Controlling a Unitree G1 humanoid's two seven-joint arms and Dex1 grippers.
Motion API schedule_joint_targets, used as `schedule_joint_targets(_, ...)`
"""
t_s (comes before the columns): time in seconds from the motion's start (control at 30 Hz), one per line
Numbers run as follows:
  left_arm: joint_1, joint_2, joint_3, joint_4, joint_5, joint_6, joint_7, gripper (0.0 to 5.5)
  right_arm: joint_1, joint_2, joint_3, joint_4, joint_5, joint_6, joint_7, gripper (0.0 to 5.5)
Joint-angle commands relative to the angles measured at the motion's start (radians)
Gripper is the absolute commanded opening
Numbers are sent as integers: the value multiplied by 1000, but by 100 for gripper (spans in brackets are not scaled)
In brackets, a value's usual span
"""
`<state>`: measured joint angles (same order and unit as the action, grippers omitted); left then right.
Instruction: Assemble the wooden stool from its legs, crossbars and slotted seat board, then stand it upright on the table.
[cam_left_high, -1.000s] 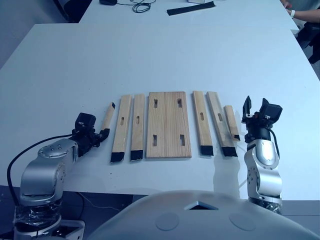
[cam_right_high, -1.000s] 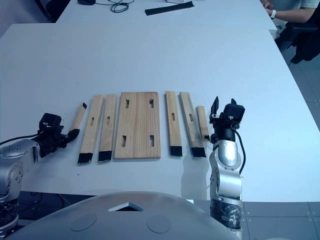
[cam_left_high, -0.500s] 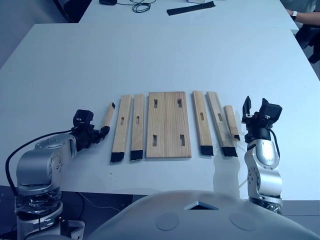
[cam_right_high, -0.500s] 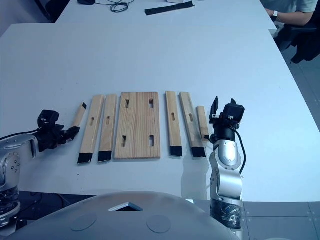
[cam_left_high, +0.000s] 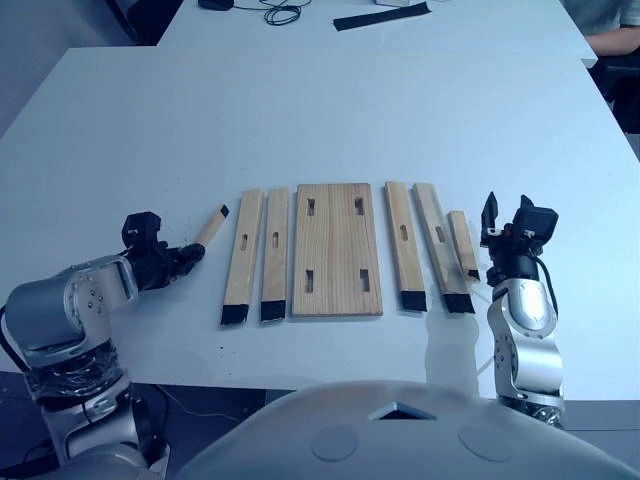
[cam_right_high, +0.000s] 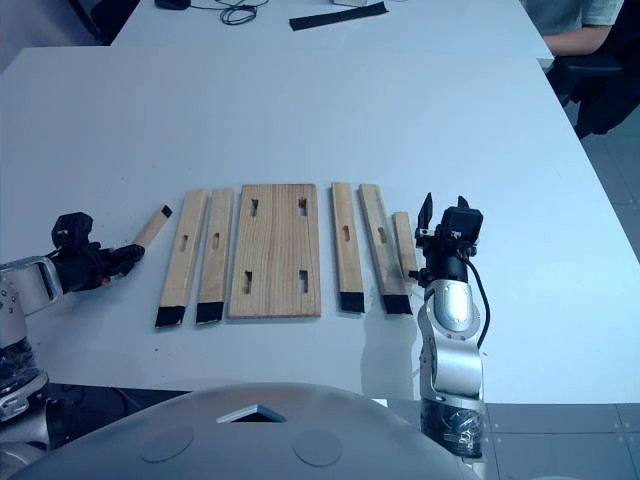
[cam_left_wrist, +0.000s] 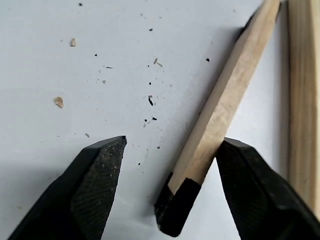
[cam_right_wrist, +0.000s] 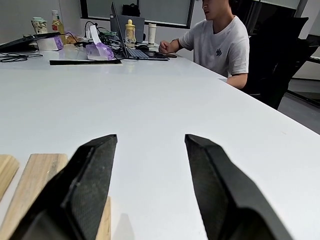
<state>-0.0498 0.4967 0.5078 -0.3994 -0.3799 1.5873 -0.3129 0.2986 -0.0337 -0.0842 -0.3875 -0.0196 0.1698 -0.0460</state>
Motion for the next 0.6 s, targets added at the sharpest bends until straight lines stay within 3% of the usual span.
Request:
schedule_joint_targets(0.03,27,9,-46,-6,-22,16,-22,320,1,-4,3,-15,-10,6,0,252)
schedule_joint_targets(0.37,116,151,-238,-19,-26,-221,-132,320,-5,-3,10,-8,-9,7,0,252)
schedule_joint_targets(0.6,152,175,-255,52,-14,-355,-149,209,-2,-6,11,-8,-9,10,2,252)
